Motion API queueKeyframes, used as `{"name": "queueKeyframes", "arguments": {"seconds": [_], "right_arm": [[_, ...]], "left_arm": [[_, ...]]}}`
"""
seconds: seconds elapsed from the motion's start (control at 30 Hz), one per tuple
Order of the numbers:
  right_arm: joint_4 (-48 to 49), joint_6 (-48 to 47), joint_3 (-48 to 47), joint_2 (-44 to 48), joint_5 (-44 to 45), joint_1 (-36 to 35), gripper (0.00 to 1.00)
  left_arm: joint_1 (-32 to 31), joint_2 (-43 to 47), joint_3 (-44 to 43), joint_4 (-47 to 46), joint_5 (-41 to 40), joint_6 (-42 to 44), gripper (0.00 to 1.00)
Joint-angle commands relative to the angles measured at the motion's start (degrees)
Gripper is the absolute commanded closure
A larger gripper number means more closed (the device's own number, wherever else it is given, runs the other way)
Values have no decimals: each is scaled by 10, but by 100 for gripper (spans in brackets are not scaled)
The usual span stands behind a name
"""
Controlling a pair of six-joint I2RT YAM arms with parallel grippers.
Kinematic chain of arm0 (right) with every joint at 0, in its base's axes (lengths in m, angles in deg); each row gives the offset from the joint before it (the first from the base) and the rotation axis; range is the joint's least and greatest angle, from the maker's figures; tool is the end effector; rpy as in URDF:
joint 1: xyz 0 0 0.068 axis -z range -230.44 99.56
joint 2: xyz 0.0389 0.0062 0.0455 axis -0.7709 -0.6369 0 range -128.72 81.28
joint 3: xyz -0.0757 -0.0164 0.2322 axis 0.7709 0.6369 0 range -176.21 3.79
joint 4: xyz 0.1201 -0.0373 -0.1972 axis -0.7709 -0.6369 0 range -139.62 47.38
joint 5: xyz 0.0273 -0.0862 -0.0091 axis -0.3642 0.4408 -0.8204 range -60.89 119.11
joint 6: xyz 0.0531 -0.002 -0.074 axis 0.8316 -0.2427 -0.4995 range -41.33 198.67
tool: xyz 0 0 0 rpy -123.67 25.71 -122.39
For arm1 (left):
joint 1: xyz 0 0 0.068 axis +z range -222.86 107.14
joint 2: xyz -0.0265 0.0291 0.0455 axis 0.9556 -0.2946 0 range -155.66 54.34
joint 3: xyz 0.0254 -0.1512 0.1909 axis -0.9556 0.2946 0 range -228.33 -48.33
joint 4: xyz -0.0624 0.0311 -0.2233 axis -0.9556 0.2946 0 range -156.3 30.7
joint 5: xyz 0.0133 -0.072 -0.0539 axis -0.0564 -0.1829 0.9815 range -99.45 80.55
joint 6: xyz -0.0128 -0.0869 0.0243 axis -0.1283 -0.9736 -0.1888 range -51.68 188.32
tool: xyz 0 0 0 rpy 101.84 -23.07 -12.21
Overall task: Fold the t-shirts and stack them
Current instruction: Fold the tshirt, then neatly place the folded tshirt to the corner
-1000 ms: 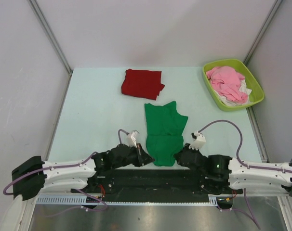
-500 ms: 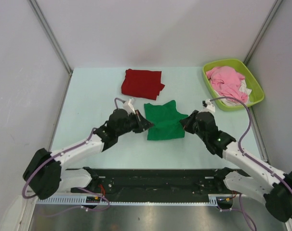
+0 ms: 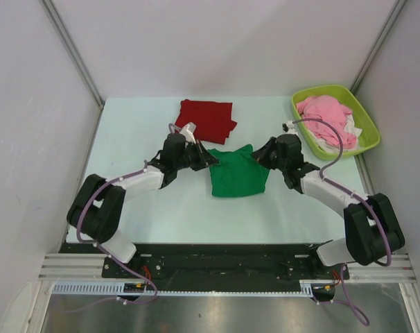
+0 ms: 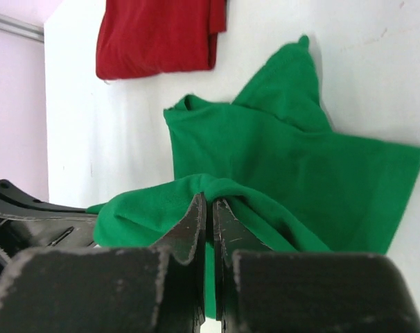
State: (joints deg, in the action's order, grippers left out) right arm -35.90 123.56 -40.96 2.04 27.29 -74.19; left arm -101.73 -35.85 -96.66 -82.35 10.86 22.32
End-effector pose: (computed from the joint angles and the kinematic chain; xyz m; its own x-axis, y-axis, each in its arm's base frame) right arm 0.2967 0.1334 0.1993 -0.6045 0.5045 -0.6165 -0.0026 0.7726 0.6349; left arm 0.2988 -0.1971 0.1839 -0.7873 -0.3363 -0.5168 0.2304 0.6170 -0.7525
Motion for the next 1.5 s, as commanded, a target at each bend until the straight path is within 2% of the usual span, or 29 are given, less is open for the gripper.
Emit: {"name": "queueKeyframes", "arguments": {"seconds": [0.0, 0.37, 0.4, 0.43, 0.47, 0.5, 0.57, 0.6, 0.63, 0.8, 1.03, 1.2, 1.3, 1.47], "right_arm": [[67, -9, -53, -51, -33, 19, 100], [99, -9, -117, -186, -47, 48, 100], [99, -11, -125, -200, -49, 49, 100], [91, -11, -135, -212, -50, 50, 100], [88, -11, -154, -232, -48, 52, 88], [86, -9, -161, -241, -46, 56, 53], [94, -10, -176, -248, -36, 61, 29], [93, -19, -191, -246, -27, 64, 6], [82, -23, -198, -239, -14, 66, 0], [29, -64, -213, -133, 44, 73, 0], [-152, -140, -213, -8, 64, 51, 0], [-264, -197, -204, 25, 52, 4, 0], [-281, -196, -162, 44, 27, -6, 0], [-276, -182, -87, 86, 25, -25, 0]], "left_arm": [[29, -45, -53, -37, 42, 13, 100], [66, -162, -148, -18, 36, 26, 99], [71, -172, -159, -10, 32, 28, 90], [74, -183, -179, 10, 28, 28, 57], [77, -201, -190, 20, 12, 28, 28], [84, -211, -202, 33, 9, 29, 1], [92, -219, -231, 60, 0, 32, 0], [97, -208, -237, 73, -15, 40, 0], [97, -199, -250, 85, -25, 46, 0], [95, -75, -237, 153, -53, 69, 0], [73, 104, -80, 213, -49, 68, 0], [38, 217, 26, 224, -54, 48, 0], [11, 280, 88, 217, -51, 23, 0], [-41, 321, 184, 170, -54, -18, 0]]}}
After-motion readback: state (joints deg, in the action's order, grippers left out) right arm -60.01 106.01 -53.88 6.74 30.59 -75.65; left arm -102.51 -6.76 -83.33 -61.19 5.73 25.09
